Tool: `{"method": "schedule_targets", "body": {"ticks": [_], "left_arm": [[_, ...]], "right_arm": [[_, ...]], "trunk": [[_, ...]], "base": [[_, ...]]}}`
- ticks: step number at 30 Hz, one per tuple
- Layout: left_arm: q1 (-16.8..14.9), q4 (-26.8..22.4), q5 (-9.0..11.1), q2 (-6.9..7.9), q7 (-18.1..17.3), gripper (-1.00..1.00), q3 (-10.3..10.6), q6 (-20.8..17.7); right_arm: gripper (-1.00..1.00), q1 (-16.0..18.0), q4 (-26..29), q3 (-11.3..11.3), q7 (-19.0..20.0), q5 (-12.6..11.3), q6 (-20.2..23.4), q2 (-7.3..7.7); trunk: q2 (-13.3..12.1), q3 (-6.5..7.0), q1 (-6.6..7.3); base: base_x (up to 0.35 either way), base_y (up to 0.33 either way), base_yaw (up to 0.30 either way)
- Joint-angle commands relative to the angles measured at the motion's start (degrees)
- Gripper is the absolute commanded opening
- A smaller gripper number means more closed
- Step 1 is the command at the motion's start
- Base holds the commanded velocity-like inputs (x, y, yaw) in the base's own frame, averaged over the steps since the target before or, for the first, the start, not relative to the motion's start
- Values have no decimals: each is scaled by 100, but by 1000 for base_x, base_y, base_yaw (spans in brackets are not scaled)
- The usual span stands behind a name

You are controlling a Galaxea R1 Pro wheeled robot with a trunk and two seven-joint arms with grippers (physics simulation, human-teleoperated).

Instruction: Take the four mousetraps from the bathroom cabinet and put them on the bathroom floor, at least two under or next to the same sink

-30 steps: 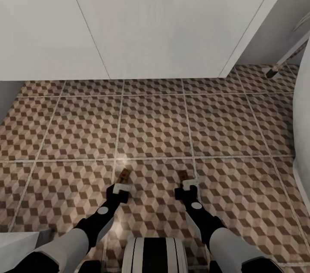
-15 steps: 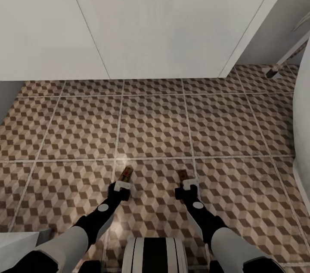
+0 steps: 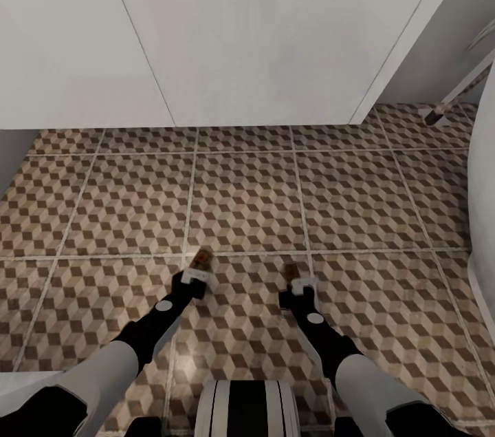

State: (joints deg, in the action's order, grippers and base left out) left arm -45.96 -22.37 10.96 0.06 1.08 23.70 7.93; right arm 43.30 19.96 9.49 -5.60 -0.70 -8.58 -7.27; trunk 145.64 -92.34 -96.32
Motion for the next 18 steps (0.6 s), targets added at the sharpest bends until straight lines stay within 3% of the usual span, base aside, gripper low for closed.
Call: {"method": "schedule_targets", "body": {"ticks": [1, 7, 18], "left_arm": [[-18, -4, 41, 17, 0, -100, 34, 1], [-37, 72, 59, 66, 5, -100, 23, -41], [-39, 87, 64, 21, 107, -100, -4, -46]], "right_arm": [[-100, 50, 2, 46, -54, -11, 16, 1], [-100, 268, 8, 43, -72, -50, 122, -4], [-100, 301, -35, 44, -124, -56, 137, -12]], "trunk": [[1, -3, 1], [1, -3, 1], [1, -3, 1]], "base": [[0, 0, 0], [0, 0, 0], [0, 0, 0]]}}
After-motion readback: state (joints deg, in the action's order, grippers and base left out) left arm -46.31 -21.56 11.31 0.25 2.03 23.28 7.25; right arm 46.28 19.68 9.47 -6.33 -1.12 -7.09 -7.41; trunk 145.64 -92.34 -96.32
